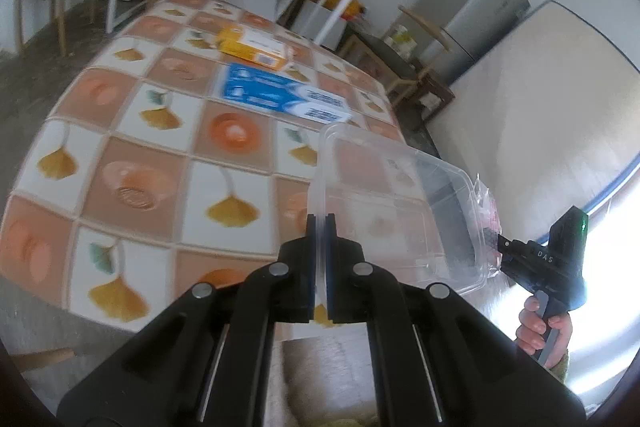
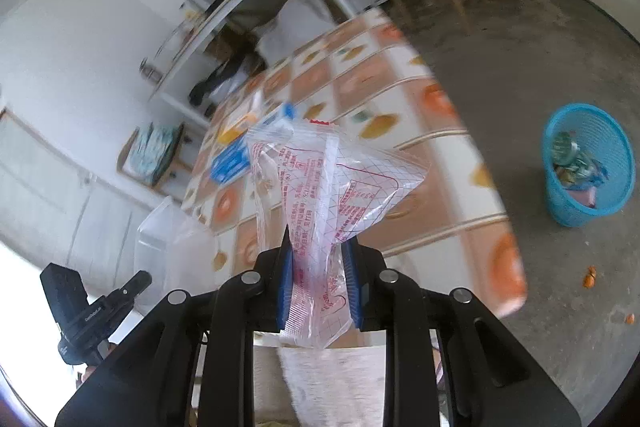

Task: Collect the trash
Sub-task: 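Carry the clear container and printed bag over the blue wastebasket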

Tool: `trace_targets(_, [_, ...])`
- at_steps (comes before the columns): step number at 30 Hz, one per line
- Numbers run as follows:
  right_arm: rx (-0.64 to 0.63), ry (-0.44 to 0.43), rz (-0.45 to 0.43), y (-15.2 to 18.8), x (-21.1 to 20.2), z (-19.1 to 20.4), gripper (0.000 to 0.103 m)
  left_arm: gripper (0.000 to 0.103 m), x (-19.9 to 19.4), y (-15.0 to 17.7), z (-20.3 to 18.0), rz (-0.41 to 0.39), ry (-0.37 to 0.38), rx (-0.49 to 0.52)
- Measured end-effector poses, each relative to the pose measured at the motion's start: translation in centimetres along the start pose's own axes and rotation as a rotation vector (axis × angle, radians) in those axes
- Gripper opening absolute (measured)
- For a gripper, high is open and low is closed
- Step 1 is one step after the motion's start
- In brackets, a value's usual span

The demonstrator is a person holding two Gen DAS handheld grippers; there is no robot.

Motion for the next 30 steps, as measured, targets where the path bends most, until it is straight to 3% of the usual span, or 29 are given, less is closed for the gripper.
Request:
trace_targets(6, [0.117, 0.096, -0.168, -0.7, -7.2, -6.5, 0.022, 0.002, 3.1, -1.9, -5.4, 0.040, 0.061, 0.100])
trace_targets(10, [0.215, 0.166, -0.267, -0.3, -11.5, -11.5, 0.022, 0.002, 6.9, -3.7, -11.2, 0.094, 0.101, 0.216])
trace_targets(17, [0.351, 0.254, -0.335, 0.5, -14.0, -18.9, 0.022, 0.002, 15.8, -4.0, -21.6, 0.232, 0.135, 0.391])
trace_targets(21, [0.418, 0.286, -0.326, 0.7, -13.5, -23.0, 0.022, 0.002, 21.5, -2.2, -27.3, 0.325, 0.113, 0.519])
trace_targets(25, [0.483, 0.331, -0.333, 0.5, -13.0, -27.5, 0.022, 0.002, 28.0, 0.5, -33.2, 0.408, 0.045, 0.660])
trace_targets(30, [0.546, 0.355, -0.369, 0.6, -13.5, -31.0, 0.022, 0.002, 34.5, 3.8, -39.5, 0.384, -0.057, 0.851])
Point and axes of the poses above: each gripper's, at about its wrist camera, not at the fingertips, and x roughly the way its jaws point, z to its left, y to its underside, the point moved 1 cm from there along x, roughly the way its jaws point, and after that the axes turned 7 degrees about -y, right-handed, at the moved point
